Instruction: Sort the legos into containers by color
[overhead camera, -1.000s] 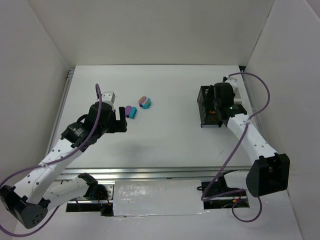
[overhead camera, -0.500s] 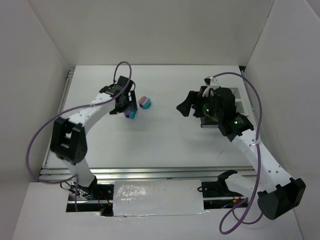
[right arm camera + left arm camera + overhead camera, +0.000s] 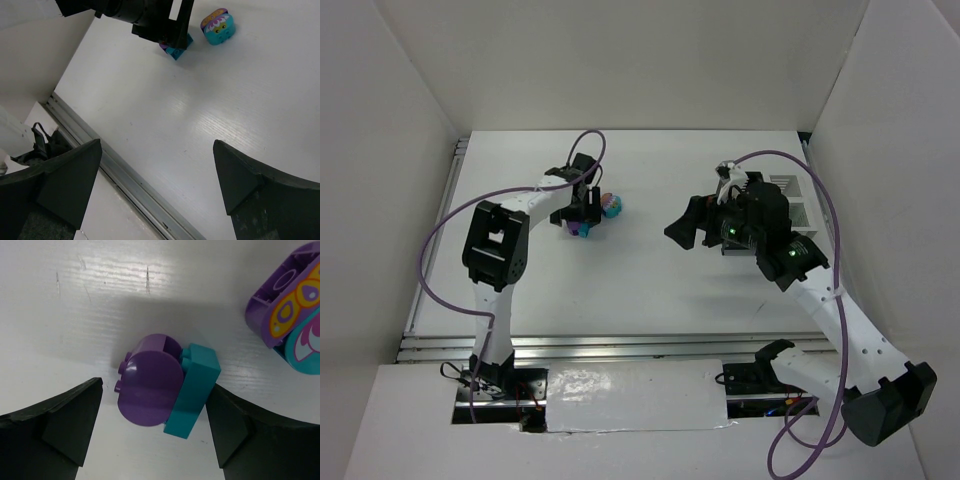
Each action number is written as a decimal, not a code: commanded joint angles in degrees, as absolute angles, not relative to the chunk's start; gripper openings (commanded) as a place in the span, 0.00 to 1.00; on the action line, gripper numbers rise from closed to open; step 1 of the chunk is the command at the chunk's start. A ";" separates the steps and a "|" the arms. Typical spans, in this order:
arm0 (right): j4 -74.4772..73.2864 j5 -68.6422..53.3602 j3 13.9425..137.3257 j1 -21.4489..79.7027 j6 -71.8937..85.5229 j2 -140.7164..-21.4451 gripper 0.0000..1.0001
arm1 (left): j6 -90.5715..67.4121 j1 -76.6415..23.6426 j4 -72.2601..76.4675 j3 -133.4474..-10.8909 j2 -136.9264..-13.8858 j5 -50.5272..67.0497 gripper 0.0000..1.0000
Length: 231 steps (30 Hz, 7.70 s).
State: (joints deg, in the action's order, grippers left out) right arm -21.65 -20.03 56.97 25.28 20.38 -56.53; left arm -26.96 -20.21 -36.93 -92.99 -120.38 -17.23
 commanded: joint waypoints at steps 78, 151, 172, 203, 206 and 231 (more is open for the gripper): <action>21.69 -61.69 42.98 25.22 29.97 -52.83 0.00 | -23.20 -38.58 -10.64 -63.28 -57.65 25.12 0.99; -5.09 8.49 50.95 11.36 22.59 -59.22 0.00 | -22.24 -25.14 -26.62 -69.26 -52.91 19.00 0.00; -13.62 23.12 77.08 5.10 21.53 -92.11 0.56 | -17.58 -25.05 -27.95 -57.48 -48.16 21.18 0.00; 14.88 -61.09 59.58 42.87 31.93 -65.39 0.73 | -23.02 -22.68 -10.28 -54.40 -46.58 61.61 0.00; 9.24 -57.31 62.13 46.30 26.55 -66.44 0.73 | -24.34 -22.68 -8.79 -54.05 -47.46 62.58 0.00; -2.89 -37.18 67.85 49.92 19.61 -71.01 0.59 | -23.38 -22.68 -8.70 -53.96 -46.50 64.07 0.00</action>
